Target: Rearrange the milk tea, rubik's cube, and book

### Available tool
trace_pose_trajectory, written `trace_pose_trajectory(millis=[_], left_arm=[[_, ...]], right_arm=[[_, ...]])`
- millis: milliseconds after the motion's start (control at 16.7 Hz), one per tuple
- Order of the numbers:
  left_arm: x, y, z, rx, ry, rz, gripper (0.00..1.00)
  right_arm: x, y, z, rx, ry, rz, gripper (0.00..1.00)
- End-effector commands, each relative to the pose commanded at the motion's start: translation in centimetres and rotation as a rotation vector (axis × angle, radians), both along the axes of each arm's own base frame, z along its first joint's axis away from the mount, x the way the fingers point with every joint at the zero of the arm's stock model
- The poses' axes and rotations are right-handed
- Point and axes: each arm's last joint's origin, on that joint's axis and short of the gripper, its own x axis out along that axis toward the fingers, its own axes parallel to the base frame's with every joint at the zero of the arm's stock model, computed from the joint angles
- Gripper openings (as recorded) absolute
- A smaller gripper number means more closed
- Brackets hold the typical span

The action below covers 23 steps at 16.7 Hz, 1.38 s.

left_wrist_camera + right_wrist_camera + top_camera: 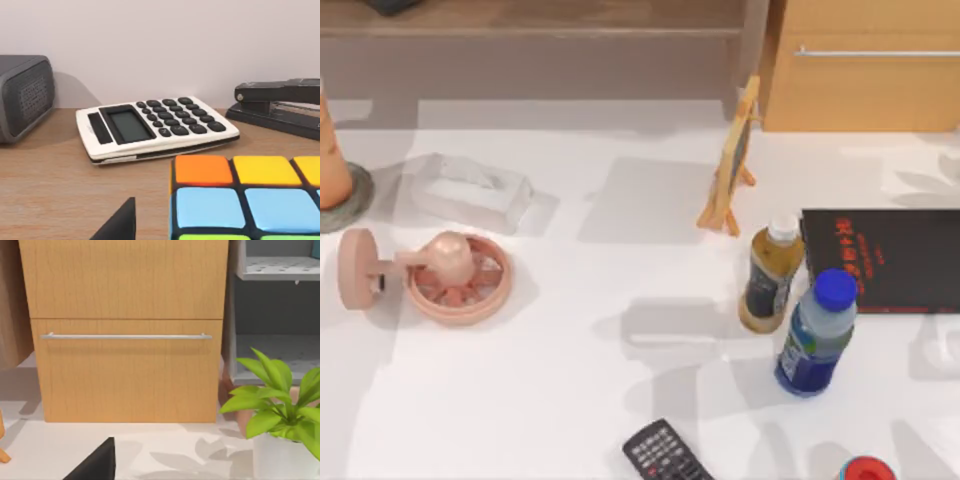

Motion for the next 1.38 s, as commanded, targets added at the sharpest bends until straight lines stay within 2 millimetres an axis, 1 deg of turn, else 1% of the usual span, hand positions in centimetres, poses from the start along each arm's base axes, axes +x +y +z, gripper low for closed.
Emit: trace_pose_trajectory(millis=[480, 660, 780, 900, 960, 1200, 1320, 1380], left_arm=[[-0.1, 0.1, 0.0, 0.0, -0.001, 0.002, 1.0], [-1.2, 0.2, 0.2, 0.0, -0.005, 0.004, 1.0], [-1.9, 0.2, -0.1, 0.0, 0.006, 0.005, 1.0], [-2.8, 0.2, 0.0, 0.0, 0.002, 0.003, 1.0], [-3.0, 0.2, 0.0, 0.0, -0.001, 0.003, 1.0], [-2.9, 0.0, 0.0, 0.0, 0.001, -0.002, 1.0], [-3.6, 0.0, 0.0, 0.0, 0.006, 0.004, 1.0], [-4.3, 0.1, 0.1, 0.0, 0.008, 0.01, 1.0]], right_arm=[[0.0, 0.0, 0.0, 0.0, 0.0, 0.0, 1.0], [0.0, 0.0, 0.0, 0.0, 0.0, 0.0, 1.0], [0.0, 0.0, 0.0, 0.0, 0.0, 0.0, 1.0], [0.0, 0.0, 0.0, 0.0, 0.0, 0.0, 1.0], [0.0, 0.0, 0.0, 0.0, 0.0, 0.0, 1.0], [0.0, 0.0, 0.0, 0.0, 0.0, 0.0, 1.0], [0.0, 0.0, 0.0, 0.0, 0.0, 0.0, 1.0], [0.0, 0.0, 0.0, 0.0, 0.0, 0.0, 1.0]])
